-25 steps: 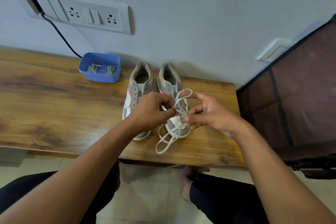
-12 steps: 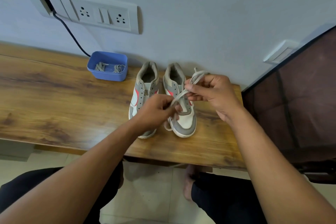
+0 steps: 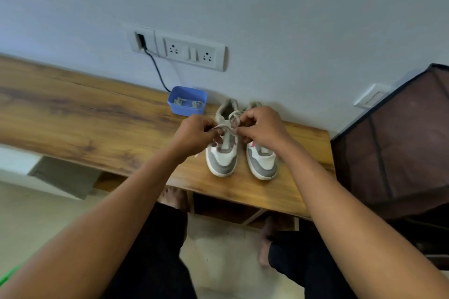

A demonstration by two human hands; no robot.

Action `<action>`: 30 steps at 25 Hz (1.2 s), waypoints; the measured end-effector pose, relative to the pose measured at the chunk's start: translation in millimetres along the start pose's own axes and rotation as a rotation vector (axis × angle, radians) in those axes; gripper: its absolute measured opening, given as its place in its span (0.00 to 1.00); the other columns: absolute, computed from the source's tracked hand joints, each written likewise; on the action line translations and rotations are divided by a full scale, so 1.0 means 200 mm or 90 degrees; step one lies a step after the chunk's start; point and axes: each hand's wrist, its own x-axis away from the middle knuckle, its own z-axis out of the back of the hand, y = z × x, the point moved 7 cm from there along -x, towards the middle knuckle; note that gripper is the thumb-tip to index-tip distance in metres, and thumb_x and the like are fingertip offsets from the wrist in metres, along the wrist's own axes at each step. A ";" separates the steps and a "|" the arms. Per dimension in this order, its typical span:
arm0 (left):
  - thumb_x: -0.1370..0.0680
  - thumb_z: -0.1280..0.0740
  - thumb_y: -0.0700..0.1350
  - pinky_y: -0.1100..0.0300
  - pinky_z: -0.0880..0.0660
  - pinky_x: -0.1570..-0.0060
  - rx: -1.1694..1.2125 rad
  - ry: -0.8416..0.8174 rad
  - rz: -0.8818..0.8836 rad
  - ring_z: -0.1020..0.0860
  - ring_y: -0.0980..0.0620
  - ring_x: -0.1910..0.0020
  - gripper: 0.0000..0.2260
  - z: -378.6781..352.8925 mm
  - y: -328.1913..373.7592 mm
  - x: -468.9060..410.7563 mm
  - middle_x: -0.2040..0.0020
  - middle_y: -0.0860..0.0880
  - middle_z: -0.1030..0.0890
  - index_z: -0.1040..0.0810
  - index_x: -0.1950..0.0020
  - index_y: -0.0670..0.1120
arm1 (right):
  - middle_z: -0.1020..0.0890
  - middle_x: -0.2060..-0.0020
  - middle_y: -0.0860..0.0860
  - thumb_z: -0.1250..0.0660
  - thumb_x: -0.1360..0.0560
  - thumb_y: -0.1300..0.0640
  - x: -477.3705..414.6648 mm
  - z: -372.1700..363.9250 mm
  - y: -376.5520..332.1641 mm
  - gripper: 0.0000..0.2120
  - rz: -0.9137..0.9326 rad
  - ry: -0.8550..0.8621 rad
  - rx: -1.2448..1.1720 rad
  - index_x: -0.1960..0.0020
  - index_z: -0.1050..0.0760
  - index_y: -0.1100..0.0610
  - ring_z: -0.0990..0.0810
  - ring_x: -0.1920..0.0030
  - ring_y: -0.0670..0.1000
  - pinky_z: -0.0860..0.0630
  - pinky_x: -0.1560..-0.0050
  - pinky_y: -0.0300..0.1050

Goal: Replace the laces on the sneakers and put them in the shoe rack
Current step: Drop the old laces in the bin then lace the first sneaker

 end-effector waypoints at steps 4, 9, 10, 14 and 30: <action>0.22 0.28 0.48 0.55 0.29 0.66 -0.062 0.088 0.036 0.24 0.50 0.68 0.09 0.39 -0.12 0.22 0.68 0.48 0.19 0.15 0.59 0.46 | 0.13 0.61 0.57 0.23 0.27 0.67 0.01 -0.36 -0.38 0.05 0.037 -0.140 0.030 0.53 0.17 0.64 0.14 0.67 0.48 0.17 0.63 0.43; 0.20 0.30 0.51 0.55 0.28 0.65 -0.096 0.207 0.117 0.23 0.51 0.67 0.09 0.88 -0.43 0.73 0.63 0.48 0.17 0.14 0.54 0.49 | 0.13 0.61 0.58 0.22 0.27 0.66 0.11 -0.95 -0.94 0.04 0.120 -0.278 0.087 0.56 0.17 0.60 0.11 0.61 0.53 0.13 0.59 0.48; 0.20 0.30 0.50 0.54 0.25 0.65 -0.076 0.242 0.139 0.21 0.50 0.66 0.08 0.97 -0.53 0.86 0.63 0.47 0.16 0.14 0.53 0.49 | 0.13 0.62 0.57 0.23 0.27 0.66 0.16 -1.10 -1.04 0.05 0.131 -0.304 0.088 0.56 0.17 0.59 0.11 0.62 0.53 0.13 0.60 0.47; 0.23 0.28 0.39 0.57 0.20 0.67 0.044 0.352 0.217 0.17 0.48 0.70 0.03 1.17 -0.93 1.32 0.69 0.46 0.16 0.15 0.56 0.44 | 0.13 0.62 0.59 0.23 0.27 0.68 0.41 -1.67 -1.27 0.07 0.136 -0.441 0.111 0.58 0.18 0.58 0.11 0.62 0.55 0.13 0.60 0.50; 0.26 0.24 0.36 0.49 0.17 0.48 0.237 0.426 0.596 0.16 0.47 0.53 0.13 0.87 -2.17 2.22 0.52 0.45 0.14 0.15 0.42 0.43 | 0.11 0.53 0.59 0.25 0.28 0.67 0.94 -2.92 -0.94 0.10 0.190 -0.653 0.416 0.47 0.13 0.63 0.11 0.54 0.56 0.14 0.48 0.55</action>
